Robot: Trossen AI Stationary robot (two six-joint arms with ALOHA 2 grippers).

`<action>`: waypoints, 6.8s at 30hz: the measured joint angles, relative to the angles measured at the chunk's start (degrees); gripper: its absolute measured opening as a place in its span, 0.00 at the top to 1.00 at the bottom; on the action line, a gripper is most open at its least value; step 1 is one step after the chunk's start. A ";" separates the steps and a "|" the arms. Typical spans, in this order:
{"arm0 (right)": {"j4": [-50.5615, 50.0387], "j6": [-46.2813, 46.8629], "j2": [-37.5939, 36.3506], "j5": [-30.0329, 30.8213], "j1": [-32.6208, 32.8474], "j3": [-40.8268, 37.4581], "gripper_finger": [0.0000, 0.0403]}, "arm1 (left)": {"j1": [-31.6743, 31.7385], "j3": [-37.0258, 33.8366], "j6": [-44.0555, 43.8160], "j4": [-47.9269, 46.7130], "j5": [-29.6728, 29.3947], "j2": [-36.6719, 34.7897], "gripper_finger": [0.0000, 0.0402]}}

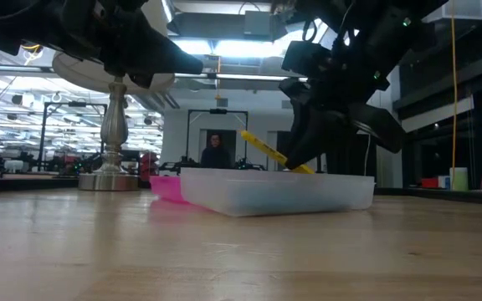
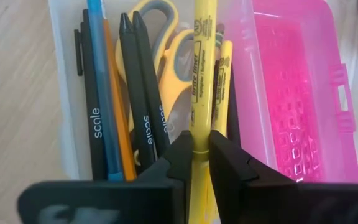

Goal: Pick & place school supplies into a supply box
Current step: Put the yellow pen into the supply box, then close the supply box

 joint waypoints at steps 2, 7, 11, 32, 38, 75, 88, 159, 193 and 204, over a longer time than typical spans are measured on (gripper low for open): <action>-0.01 0.00 0.00 0.00 0.00 0.00 0.89 | 0.00 0.00 -0.06 0.00 0.00 0.00 0.96; 0.06 0.20 0.00 0.02 0.02 0.00 0.88 | 0.00 0.00 -0.09 0.00 0.23 0.00 0.96; 0.31 0.22 0.00 0.02 0.02 0.00 0.88 | 0.00 0.00 -0.11 0.00 0.66 0.00 0.96; 0.31 1.81 -0.04 -0.58 0.02 0.00 0.87 | -0.24 0.00 -4.67 0.00 0.66 0.00 0.96; 0.68 1.76 -0.04 -3.28 0.05 0.00 0.77 | -1.16 0.00 -4.62 0.00 0.79 -0.01 0.96; 20.01 -5.57 -13.81 -33.76 -22.86 -9.54 0.97 | 8.43 11.66 -21.91 -38.12 -1.79 -0.02 0.99; 26.07 -6.60 -13.81 -34.09 -25.31 -10.93 0.92 | 19.16 17.14 -48.41 -62.50 4.45 -0.02 0.98; 26.60 -6.58 -13.77 -34.03 -26.10 -10.86 0.97 | 27.43 15.43 -46.81 -62.16 8.87 4.55 0.73; 27.30 -6.58 -13.77 -34.03 -26.10 -10.86 0.94 | 27.39 15.43 -30.90 -58.07 6.40 7.48 0.98; 27.46 -6.56 -13.77 -33.17 -26.08 -10.86 0.93 | 25.87 15.57 -20.27 -55.06 1.02 7.48 0.99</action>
